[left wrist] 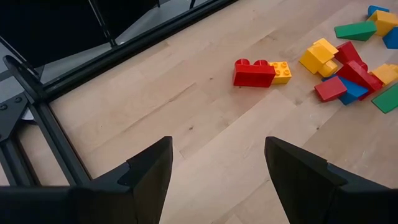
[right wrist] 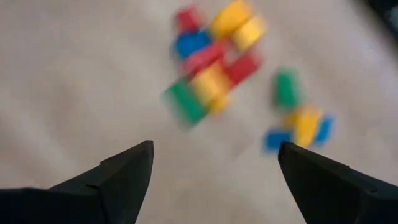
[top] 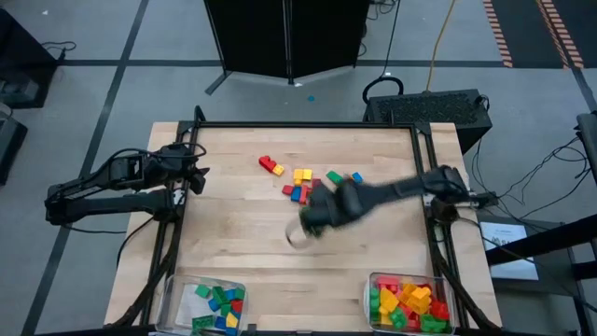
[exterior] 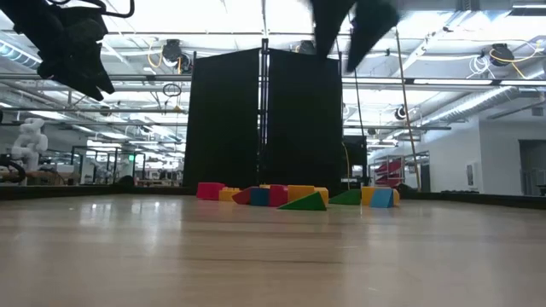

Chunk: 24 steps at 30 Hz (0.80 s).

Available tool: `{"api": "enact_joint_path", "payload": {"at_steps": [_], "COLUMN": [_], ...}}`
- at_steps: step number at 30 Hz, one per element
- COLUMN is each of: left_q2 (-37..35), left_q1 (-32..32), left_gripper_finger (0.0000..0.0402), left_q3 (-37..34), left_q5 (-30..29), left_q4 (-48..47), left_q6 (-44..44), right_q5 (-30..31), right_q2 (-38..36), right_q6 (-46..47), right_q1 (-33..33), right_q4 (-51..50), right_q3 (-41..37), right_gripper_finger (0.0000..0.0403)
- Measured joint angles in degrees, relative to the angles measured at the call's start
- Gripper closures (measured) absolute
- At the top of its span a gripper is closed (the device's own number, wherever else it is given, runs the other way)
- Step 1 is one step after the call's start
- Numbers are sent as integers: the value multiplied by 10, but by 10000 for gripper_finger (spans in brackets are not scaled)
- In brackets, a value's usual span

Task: Sort blocks by size
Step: Put the yellow game piece into the right transparent bin

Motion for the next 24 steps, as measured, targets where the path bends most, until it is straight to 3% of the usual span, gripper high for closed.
{"api": "enact_joint_path", "payload": {"at_steps": [3, 8, 15, 20, 24], "left_q2": [0, 0, 0, 0, 0], "left_q1": [0, 0, 0, 0, 0], "left_gripper_finger": [146, 146, 146, 146, 146], "left_q3": [0, 0, 0, 0, 0], "left_q5": [0, 0, 0, 0, 0], "left_q4": [0, 0, 0, 0, 0], "left_q6": [0, 0, 0, 0, 0], "right_q5": [-4, -70, -106, -156, -161], "right_q2": [15, 59, 136, 178, 200], "right_q6": [-122, -260, -352, -380, -399], "right_q1": [-71, -144, -183, -191, -192], "right_q4": [49, 72, 73, 82, 93], "right_q3": [0, 0, -1, -1, -1], "right_gripper_finger": [67, 65, 65, 65, 65]}}
